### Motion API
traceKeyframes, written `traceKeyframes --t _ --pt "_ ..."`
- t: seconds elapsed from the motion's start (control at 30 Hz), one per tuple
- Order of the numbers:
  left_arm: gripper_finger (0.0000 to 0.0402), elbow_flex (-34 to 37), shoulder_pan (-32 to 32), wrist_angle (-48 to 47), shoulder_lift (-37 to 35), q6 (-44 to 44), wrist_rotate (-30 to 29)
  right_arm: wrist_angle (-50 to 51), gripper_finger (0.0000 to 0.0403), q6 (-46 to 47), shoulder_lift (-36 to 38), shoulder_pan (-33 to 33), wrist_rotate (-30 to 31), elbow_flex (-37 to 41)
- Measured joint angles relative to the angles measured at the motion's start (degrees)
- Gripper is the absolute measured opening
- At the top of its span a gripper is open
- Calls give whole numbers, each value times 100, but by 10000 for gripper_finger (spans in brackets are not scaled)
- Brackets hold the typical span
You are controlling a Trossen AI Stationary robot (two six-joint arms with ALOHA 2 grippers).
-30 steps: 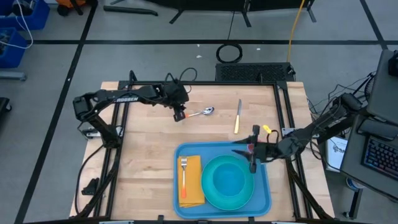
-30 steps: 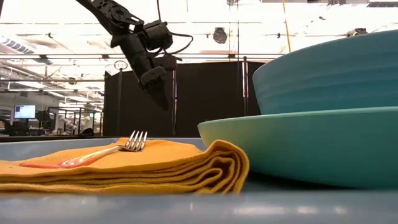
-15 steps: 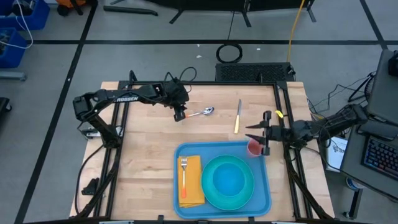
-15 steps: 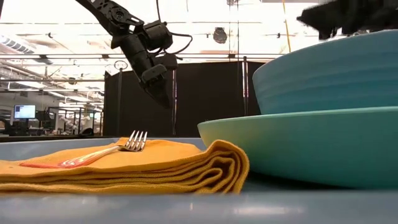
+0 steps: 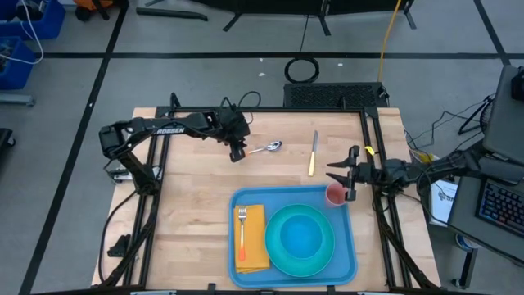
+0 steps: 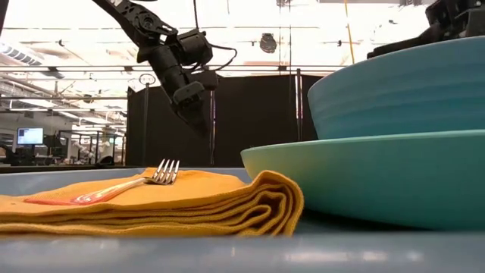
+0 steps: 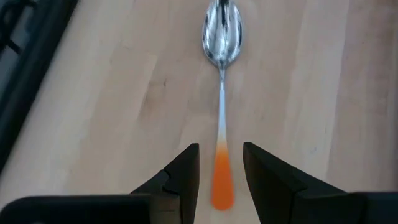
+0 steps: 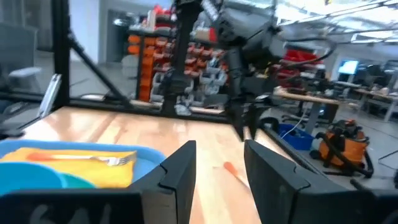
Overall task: Set up tray
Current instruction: Put the orange spoon on the orange table napkin to the right of the orange fork
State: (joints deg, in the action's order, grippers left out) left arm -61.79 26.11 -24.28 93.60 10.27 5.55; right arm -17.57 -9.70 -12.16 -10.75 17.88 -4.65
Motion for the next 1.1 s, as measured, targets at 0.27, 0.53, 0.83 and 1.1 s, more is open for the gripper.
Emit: traceKeyframes --t 0.27,0.53,0.83,1.1 --pt "129 -3 -48 153 203 -23 240 -33 125 5 630 107 12 167" --pt "129 3 -48 372 289 -6 211 -16 125 149 609 104 1 180" --pt "129 -1 -48 525 344 11 270 -17 125 151 601 104 1 189" --pt "129 8 -79 489 474 -91 527 -15 125 151 601 104 -1 192"
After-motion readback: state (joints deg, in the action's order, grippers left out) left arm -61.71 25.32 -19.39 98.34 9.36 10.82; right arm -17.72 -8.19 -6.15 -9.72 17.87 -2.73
